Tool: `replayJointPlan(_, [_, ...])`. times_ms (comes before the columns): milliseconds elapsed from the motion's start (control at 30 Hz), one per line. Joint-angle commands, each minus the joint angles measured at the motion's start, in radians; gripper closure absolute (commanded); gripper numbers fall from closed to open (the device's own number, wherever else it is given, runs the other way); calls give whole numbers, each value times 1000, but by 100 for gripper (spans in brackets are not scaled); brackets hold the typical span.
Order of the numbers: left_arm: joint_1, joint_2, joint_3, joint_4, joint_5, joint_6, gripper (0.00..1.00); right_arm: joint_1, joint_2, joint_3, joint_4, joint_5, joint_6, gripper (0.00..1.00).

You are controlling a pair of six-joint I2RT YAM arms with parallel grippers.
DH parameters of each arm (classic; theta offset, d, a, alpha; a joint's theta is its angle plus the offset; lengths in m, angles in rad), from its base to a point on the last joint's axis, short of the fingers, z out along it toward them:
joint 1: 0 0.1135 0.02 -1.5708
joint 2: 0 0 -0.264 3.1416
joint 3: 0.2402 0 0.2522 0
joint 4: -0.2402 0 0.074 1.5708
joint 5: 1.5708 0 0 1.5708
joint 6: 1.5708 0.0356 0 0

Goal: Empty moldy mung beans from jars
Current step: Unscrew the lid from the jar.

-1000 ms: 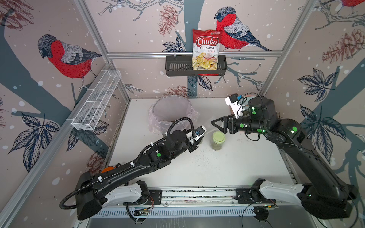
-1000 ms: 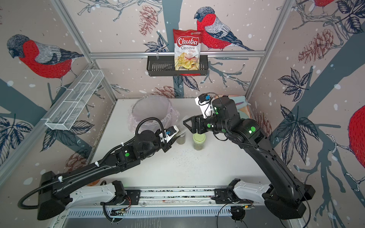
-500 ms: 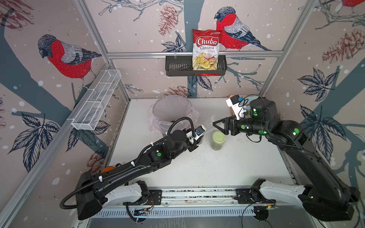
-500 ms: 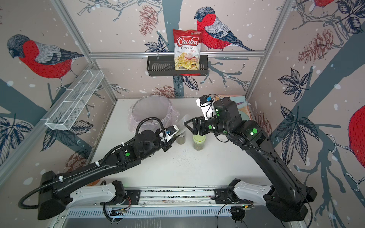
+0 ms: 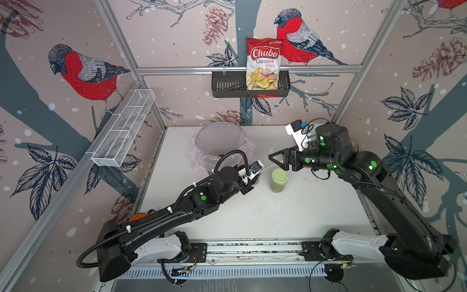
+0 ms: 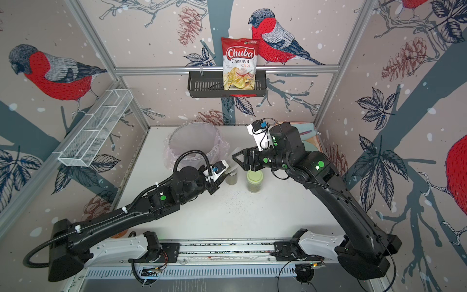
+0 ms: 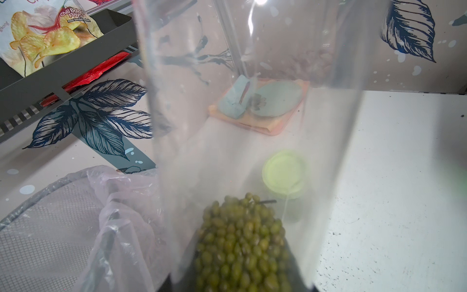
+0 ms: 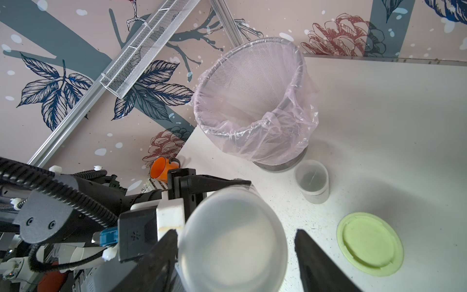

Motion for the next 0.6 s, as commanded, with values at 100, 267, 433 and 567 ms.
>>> replayJointPlan(100, [2, -5, 6, 68, 2, 5, 76, 3, 5, 7, 35, -26, 17, 28])
replayJointPlan(267, [3, -5, 5, 68, 2, 5, 76, 4, 7, 7, 34, -28, 16, 33])
replayJointPlan(433, [2, -1, 5, 71, 1, 5, 76, 6, 6, 8, 32, -30, 15, 40])
replayJointPlan(567, [2, 3, 5, 71, -2, 6, 76, 5, 5, 11, 27, -28, 13, 43])
